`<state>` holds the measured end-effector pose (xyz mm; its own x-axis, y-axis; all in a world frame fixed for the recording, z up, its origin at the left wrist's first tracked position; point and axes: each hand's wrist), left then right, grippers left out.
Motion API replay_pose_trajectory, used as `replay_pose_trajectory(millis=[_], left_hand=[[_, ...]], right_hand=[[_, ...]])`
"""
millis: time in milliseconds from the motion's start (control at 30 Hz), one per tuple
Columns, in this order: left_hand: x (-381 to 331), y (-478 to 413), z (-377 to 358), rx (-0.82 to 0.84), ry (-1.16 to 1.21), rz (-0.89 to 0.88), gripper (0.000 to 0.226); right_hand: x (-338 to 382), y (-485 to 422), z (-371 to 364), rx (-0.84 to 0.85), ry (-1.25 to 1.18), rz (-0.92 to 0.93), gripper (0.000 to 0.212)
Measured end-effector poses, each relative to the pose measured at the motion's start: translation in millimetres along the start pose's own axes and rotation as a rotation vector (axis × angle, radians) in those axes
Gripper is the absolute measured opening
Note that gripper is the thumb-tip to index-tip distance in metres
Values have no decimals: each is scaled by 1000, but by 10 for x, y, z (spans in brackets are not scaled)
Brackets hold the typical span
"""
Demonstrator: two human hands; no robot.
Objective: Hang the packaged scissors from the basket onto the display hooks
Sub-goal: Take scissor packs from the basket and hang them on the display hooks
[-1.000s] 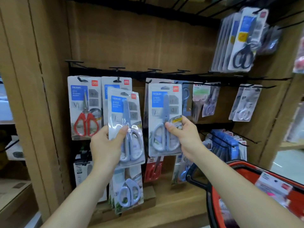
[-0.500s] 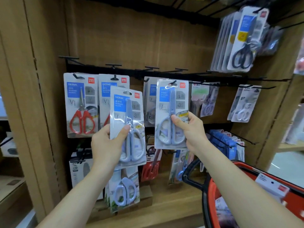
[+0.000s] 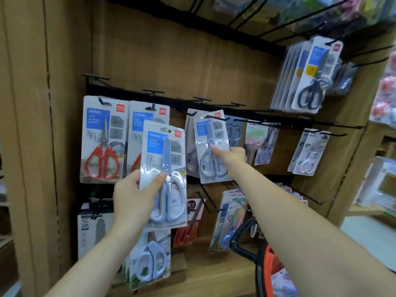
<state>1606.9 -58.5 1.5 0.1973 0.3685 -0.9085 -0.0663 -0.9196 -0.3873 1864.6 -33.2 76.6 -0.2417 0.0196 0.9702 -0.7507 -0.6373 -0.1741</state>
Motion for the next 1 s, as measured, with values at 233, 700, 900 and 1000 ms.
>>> replay_pose_trajectory(millis=[233, 700, 900, 1000], left_hand=[[4, 13, -51, 46, 48, 3, 7], [148, -89, 31, 193, -369, -168, 25], [608, -39, 307, 370, -767, -80, 39], [715, -6, 327, 375, -795, -111, 35]], right_hand=[[-302, 599, -31, -6, -112, 21, 42], [-359, 1070, 297, 427, -473, 133, 12], [-415, 800, 536, 236, -422, 181, 12], [-417, 740, 553, 202, -388, 198, 25]])
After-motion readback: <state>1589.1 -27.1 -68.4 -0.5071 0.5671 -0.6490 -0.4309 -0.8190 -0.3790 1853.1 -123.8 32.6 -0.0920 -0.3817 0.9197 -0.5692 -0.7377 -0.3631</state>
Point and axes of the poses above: each hand's wrist, its own y-axis away from the middle knuckle, its own z-axis out of the back of the hand, x = y × z, and after that the axes turned 3 degrees about x, right-handed
